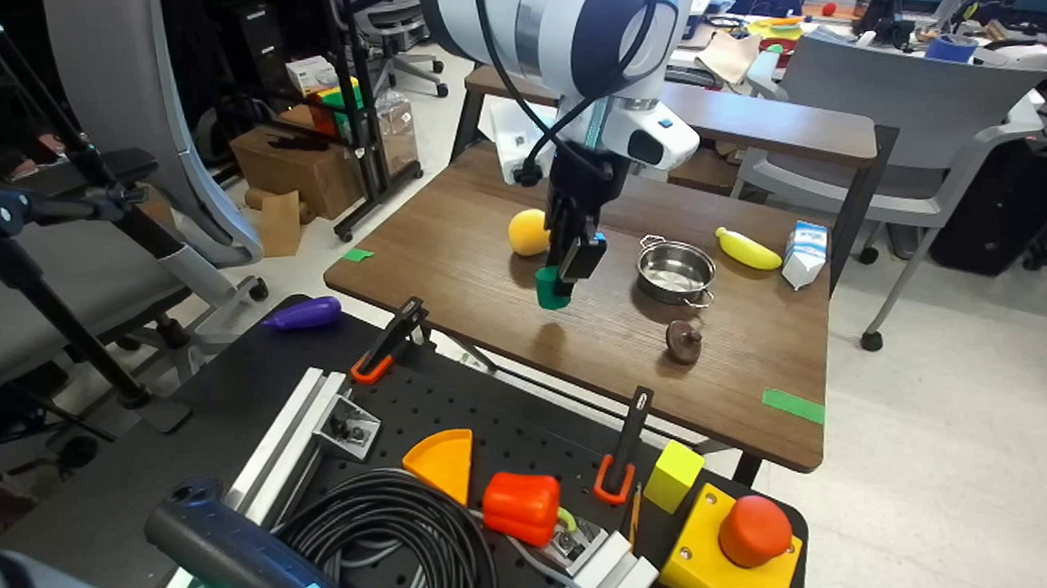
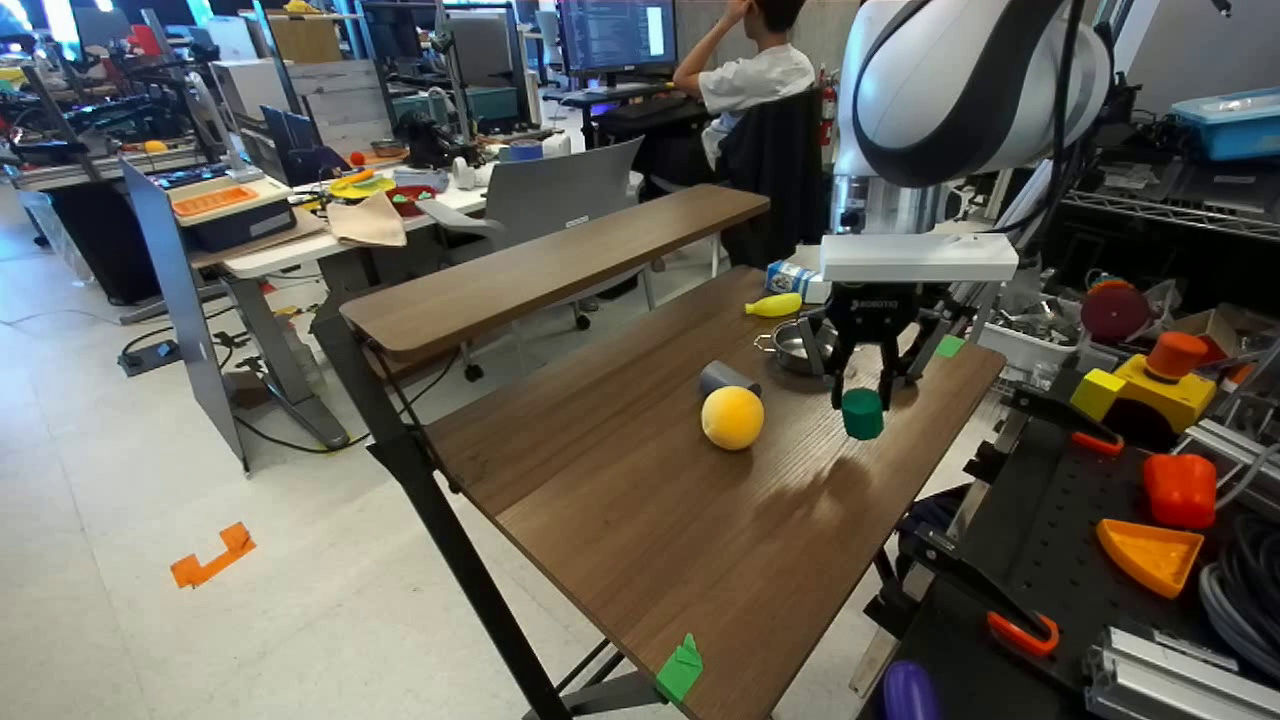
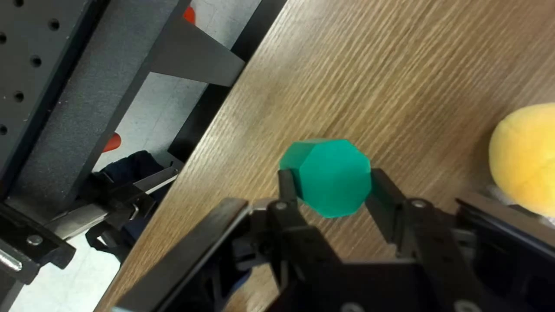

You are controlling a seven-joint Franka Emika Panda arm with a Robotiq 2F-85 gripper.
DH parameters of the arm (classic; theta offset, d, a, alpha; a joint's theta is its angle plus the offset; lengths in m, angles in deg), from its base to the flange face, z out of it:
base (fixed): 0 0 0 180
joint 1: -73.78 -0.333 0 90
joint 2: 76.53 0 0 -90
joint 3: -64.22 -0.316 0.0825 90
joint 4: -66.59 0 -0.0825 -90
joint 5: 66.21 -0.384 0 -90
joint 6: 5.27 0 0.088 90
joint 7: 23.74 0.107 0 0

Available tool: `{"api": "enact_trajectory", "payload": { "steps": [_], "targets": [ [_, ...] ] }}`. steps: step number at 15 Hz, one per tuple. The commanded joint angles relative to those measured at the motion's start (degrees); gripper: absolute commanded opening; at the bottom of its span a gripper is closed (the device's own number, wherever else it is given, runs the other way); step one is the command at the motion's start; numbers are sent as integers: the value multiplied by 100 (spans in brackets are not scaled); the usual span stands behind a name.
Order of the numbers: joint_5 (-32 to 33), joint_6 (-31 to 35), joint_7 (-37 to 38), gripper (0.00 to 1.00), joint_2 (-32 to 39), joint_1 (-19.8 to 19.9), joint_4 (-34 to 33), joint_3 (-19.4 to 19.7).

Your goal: Move the green block to the table

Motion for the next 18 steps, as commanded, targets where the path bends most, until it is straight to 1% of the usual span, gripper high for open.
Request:
{"api": "enact_trajectory", "payload": {
  "steps": [1,5,13,14,15,16,18],
  "targets": [
    [318,-33,194,19,240,-152,-182,98],
    [364,-41,192,19,424,-208,-326,84],
    [343,308,163,19,589,-324,-509,99],
    [313,305,175,69,588,-322,-519,93],
    [326,320,170,71,590,-330,-527,100],
    [329,322,171,76,590,-332,-538,103],
    [322,327,167,90,581,-328,-544,102]
  ]
}}
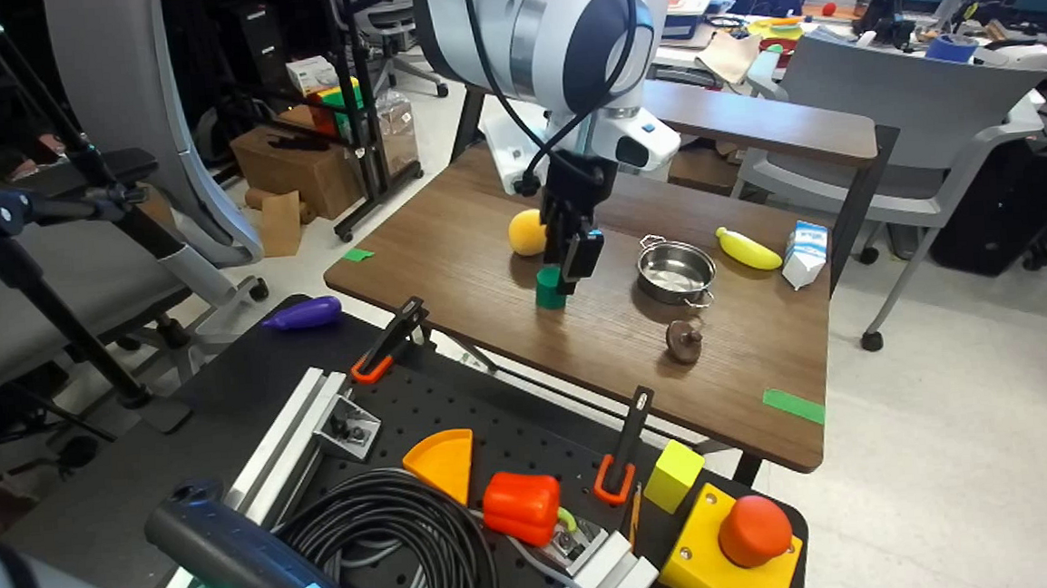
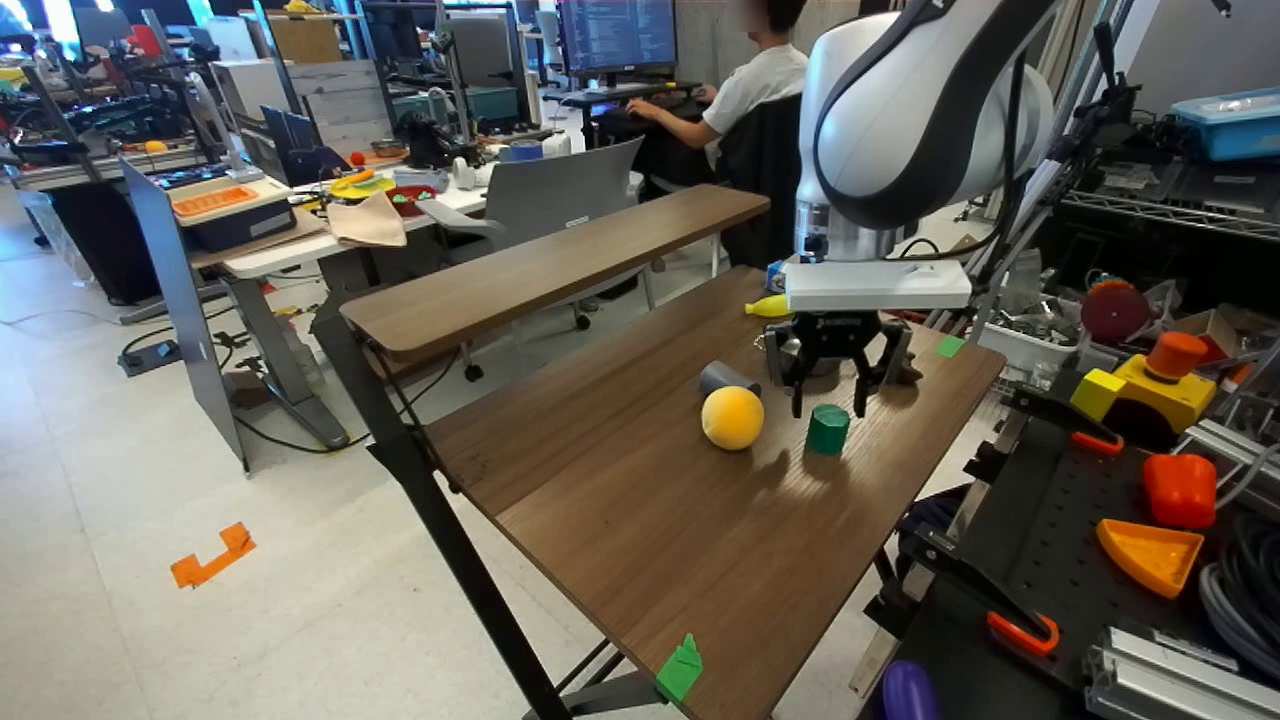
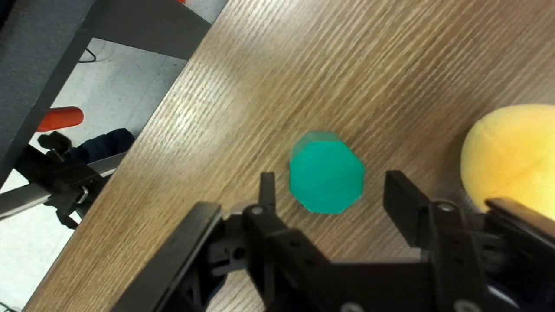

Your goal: Move the green block to the table

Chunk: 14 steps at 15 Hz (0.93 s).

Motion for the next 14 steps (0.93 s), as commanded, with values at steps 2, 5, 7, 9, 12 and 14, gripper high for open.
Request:
{"api": "enact_trajectory", "payload": {
  "steps": [2,5,7,9,12,14],
  "targets": [
    [122,89,138,100,21,-106,-65,90],
    [136,76,77,100,-279,-100,128,89],
    [175,91,70,100,-572,-109,301,113],
    [202,49,66,100,-1007,-89,539,116],
    [88,1,20,100,-774,44,307,-8],
    [95,2,23,100,-917,53,416,-17]
  ]
}}
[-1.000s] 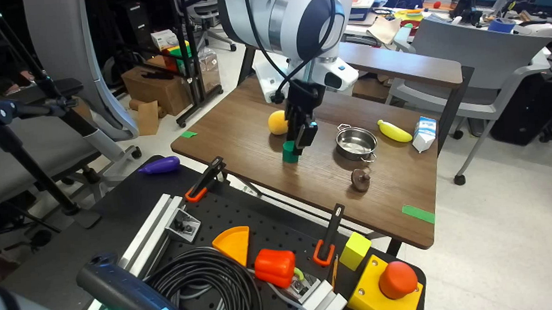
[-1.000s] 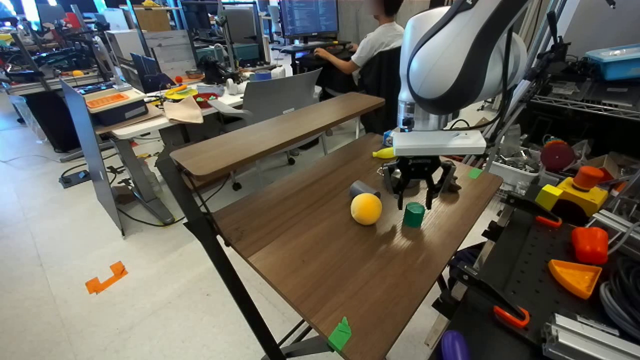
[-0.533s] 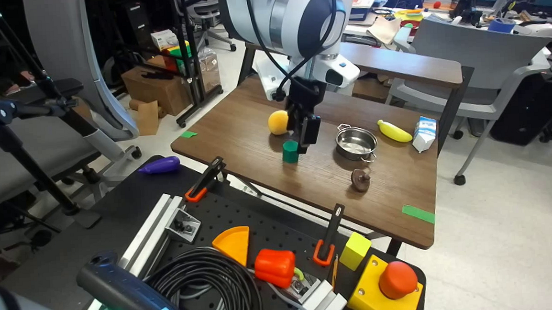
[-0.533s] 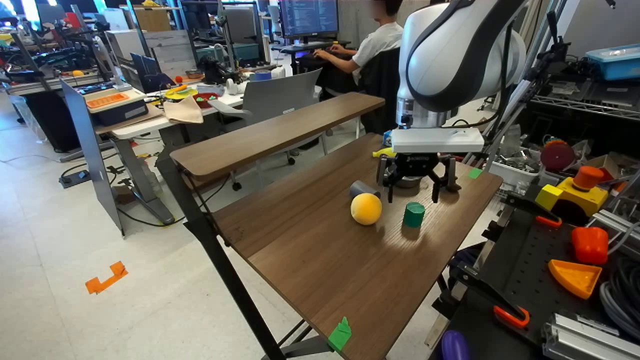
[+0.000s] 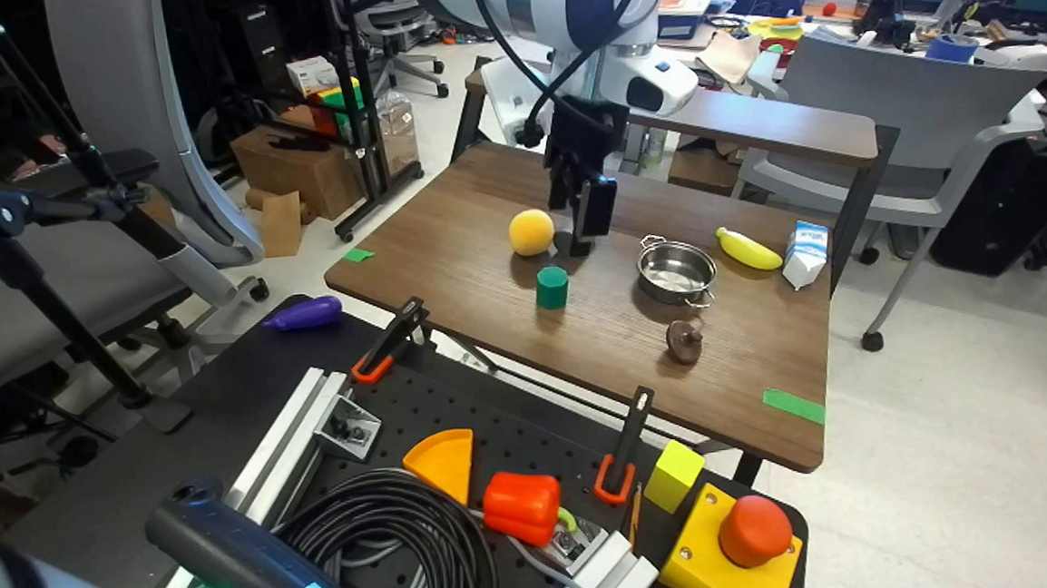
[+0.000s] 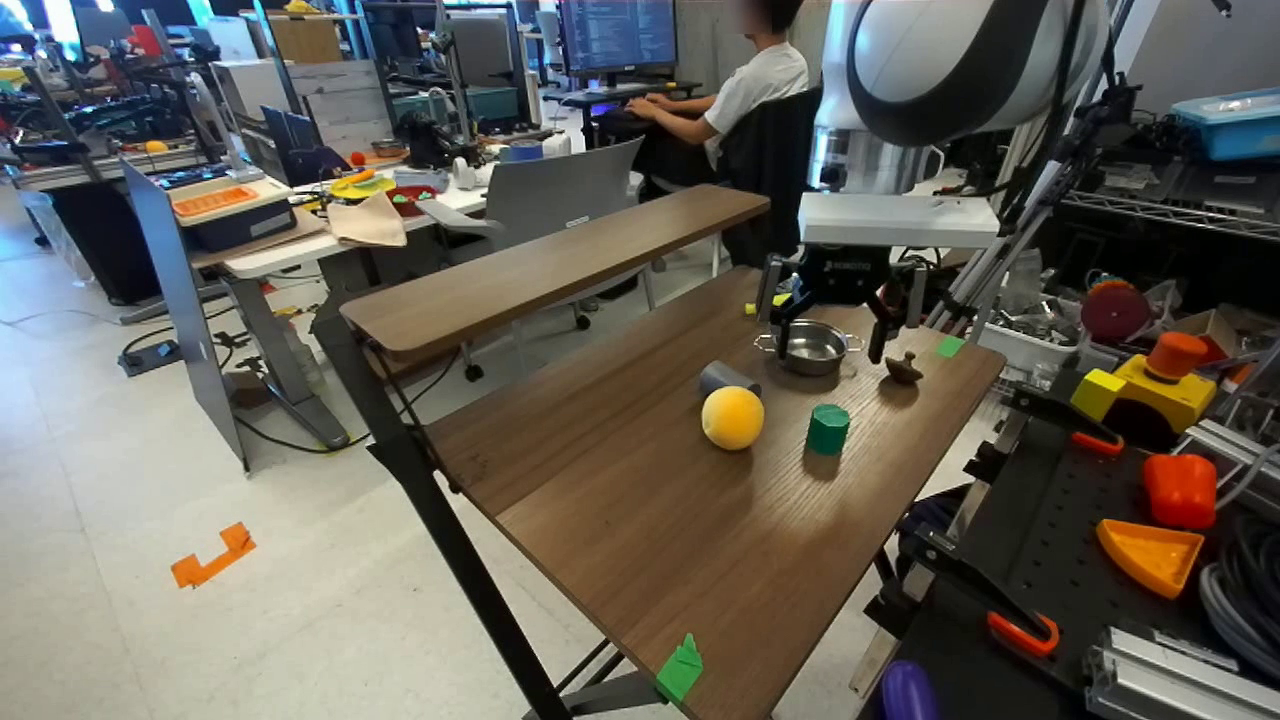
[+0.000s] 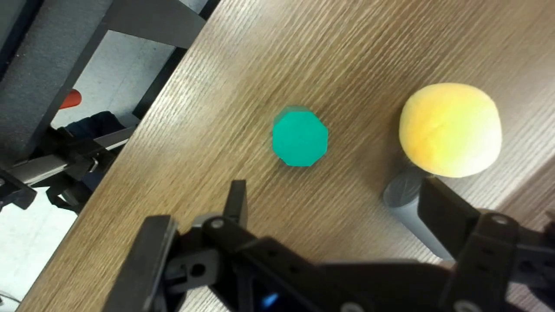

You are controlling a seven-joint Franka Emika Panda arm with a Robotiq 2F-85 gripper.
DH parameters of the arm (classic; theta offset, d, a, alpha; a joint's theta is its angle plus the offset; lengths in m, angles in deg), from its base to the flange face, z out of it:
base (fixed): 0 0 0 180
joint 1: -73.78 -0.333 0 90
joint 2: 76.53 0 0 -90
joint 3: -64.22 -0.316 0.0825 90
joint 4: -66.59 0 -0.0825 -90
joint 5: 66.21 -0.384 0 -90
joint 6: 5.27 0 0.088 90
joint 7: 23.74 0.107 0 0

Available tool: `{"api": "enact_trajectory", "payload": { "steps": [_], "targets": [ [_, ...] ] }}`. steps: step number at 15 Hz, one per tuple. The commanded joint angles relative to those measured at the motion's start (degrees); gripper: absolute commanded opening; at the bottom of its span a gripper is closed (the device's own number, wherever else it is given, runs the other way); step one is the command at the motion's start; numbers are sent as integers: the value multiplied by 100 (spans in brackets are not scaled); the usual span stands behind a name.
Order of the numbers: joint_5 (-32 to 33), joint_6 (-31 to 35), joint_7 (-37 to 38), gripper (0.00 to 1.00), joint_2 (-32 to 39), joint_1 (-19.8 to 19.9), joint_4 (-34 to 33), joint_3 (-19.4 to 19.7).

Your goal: Move the green block to the table

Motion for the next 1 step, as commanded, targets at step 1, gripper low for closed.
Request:
{"api": "enact_trajectory", "payload": {
  "steps": [1],
  "targets": [
    [36,-12,25,100,-12,54,12,-50]
  ]
}}
